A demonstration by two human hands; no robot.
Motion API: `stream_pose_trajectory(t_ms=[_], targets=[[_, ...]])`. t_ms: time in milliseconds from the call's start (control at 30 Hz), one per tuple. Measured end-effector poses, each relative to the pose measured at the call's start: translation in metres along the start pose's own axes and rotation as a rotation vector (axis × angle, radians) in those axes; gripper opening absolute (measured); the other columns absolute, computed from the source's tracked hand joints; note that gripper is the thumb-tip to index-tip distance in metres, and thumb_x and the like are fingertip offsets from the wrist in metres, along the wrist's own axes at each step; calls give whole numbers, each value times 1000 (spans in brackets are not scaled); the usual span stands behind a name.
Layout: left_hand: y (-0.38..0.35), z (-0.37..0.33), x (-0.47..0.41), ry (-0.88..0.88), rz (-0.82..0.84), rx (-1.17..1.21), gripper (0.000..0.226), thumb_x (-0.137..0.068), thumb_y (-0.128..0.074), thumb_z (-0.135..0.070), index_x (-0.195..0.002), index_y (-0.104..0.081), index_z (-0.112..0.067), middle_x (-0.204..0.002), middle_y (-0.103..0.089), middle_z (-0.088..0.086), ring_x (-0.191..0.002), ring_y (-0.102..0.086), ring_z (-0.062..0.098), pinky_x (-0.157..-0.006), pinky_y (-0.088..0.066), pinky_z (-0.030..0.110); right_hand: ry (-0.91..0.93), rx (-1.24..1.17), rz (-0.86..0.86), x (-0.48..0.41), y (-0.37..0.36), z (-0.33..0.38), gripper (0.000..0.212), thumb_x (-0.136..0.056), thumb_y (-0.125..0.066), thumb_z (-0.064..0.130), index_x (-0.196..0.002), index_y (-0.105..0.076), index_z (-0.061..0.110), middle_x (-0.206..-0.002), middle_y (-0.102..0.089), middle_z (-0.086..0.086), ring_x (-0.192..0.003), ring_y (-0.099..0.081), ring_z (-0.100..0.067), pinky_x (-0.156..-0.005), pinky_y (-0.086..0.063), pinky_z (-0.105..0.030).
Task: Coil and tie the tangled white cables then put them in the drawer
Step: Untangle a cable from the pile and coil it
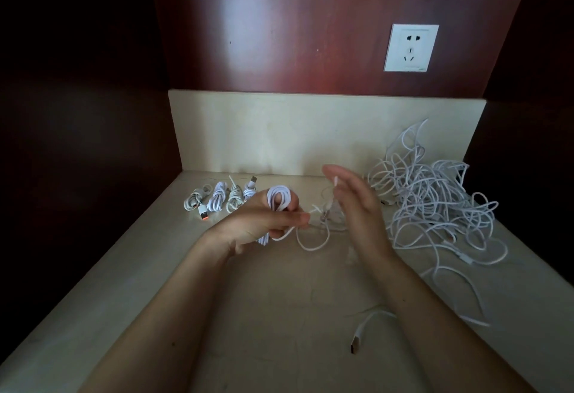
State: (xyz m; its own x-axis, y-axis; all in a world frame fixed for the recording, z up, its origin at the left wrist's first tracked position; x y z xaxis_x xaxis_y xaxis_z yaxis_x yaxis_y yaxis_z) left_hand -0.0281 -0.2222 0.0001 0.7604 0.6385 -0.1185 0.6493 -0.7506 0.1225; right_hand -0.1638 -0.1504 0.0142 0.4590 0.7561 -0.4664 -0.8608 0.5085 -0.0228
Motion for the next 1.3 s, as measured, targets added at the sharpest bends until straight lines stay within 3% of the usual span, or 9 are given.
stream_pose_trajectory(t_ms=[133, 233, 467, 700, 833, 1000, 1100, 1200, 1300], targets=[[9, -6, 0, -39, -84, 85, 36, -85, -66, 7, -68, -43, -15, -59, -57, -4, -44, -40, 6, -44, -31, 17, -39, 204, 308, 14, -29, -9, 36, -90, -57, 29, -126, -58, 32, -116, -66, 12, -110, -61, 0, -95, -50, -26], [22, -6, 1, -69, -158, 224, 38, -80, -70, 9, -71, -44, -17, -66, -57, -1, -47, -42, 8, -42, -32, 16, 43, 285, 263, 15, -28, -6, 32, -90, -65, 23, -120, -59, 34, -81, -69, -3, -76, -67, -18, -76, -54, -42], [23, -10, -2, -141, -261, -183, 40, -78, -72, 11, -65, -42, -13, -49, -46, -15, -45, -40, 0, -49, -35, 13, -84, -57, 158, 9, -23, 3, 29, -96, -45, -5, -103, -65, 14, -44, -44, -4, -35, -35, -13, -39, -34, -19], [-8, -11, -5, -248, -87, -424, 34, -75, -74, 7, -64, -45, -6, -63, -41, -5, -58, -37, 7, -57, -32, 22, -267, -423, -65, 0, -1, -3, 23, -97, -44, -2, -99, -65, 8, -51, -58, -3, -43, -55, -10, -48, -51, -23], [-23, -14, -3, -257, -49, -409, 48, -74, -71, 14, -61, -42, -21, -55, -45, -17, -53, -38, -3, -56, -33, 15, -363, -814, -165, -10, 19, -15, 23, -101, -38, 4, -109, -59, 8, -92, -74, -11, -86, -73, -19, -76, -60, -28], [-14, -24, 2, -281, -130, -159, 43, -75, -76, 8, -60, -50, -23, -66, -54, 4, -59, -49, 13, -60, -43, 24, -331, -150, 23, -10, 6, -21, 36, -100, -38, 42, -125, -55, 23, -100, -75, -8, -105, -67, -28, -98, -49, -41], [12, -23, 3, -262, -334, 60, 45, -81, -69, 9, -58, -50, -24, -65, -49, 4, -59, -48, 13, -50, -39, 17, -291, 66, 231, -1, -20, -17, 39, -100, -29, 53, -125, -49, 30, -69, -69, -8, -72, -67, -27, -82, -51, -39], [40, -6, 1, -178, -518, 188, 42, -84, -68, 6, -61, -47, -22, -67, -46, 9, -65, -43, 17, -43, -32, 17, -291, -121, 222, 4, -21, -13, 30, -103, -40, 27, -131, -47, 20, -46, -54, -3, -36, -44, -14, -48, -38, -25], [46, 5, -2, -84, -549, 41, 39, -82, -71, 3, -63, -44, -17, -64, -49, 10, -57, -43, 16, -43, -31, 17, -294, -402, 147, -2, -8, -14, 38, -94, -49, 2, -131, -52, 13, -49, -43, 1, -33, -27, -6, -36, -29, -18]])
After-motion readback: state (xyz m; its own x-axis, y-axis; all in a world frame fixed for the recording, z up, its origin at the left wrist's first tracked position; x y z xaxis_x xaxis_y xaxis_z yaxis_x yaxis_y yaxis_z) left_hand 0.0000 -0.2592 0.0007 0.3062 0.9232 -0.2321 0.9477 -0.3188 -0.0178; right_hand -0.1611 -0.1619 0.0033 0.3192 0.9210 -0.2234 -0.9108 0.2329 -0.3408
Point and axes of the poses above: each hand's wrist, its own x-axis away from the middle knuckle, its own y-axis out of the back of the hand, z = x × y, the point moved 8 cm from there along -x, towards the middle knuckle
